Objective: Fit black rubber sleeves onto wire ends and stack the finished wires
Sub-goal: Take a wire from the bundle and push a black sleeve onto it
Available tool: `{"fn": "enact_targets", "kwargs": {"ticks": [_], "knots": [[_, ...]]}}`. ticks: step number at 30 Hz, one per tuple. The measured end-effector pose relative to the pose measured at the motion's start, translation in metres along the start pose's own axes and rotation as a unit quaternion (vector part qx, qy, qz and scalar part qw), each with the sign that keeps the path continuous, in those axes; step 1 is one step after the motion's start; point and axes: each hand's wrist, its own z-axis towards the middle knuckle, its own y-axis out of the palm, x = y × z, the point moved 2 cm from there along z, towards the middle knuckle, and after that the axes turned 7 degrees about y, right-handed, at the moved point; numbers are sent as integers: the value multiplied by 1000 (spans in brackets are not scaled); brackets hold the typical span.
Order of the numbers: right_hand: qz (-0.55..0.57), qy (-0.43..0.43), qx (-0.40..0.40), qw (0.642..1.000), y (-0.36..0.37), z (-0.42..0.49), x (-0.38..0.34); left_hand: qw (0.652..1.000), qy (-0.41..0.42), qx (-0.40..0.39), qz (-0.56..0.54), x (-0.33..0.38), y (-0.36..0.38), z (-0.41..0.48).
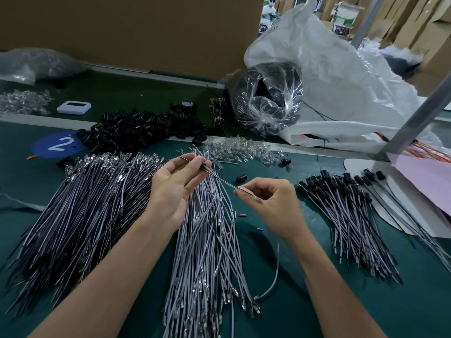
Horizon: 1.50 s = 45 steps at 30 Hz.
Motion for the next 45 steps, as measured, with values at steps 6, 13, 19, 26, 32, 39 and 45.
{"fn": "enact_targets", "kwargs": {"ticks": [6,13,19,26,32,39,45], "knots": [[3,-16,4,1000,2,-1,-3,1000,16,-12,16,-2,0,-2],[4,-16,15,1000,7,-2,0,1000,9,-26,-9,-5,3,-2],[13,-37,50,998,4,-2,-3,999,20,-12,-37,-1,3,-3],[-2,-44,19,999,8,-1,-1,1000,26,-4,-13,-5,3,-2],[1,-64,3,998,9,-2,-2,1000,12,-21,20,-9,4,-4],[4,-96,61,993,11,-6,-6,999,-39,-18,-22,-8,6,-7],[-10,-117,88,989,13,-7,-8,999,-38,-23,-13,-8,5,-7]]}}
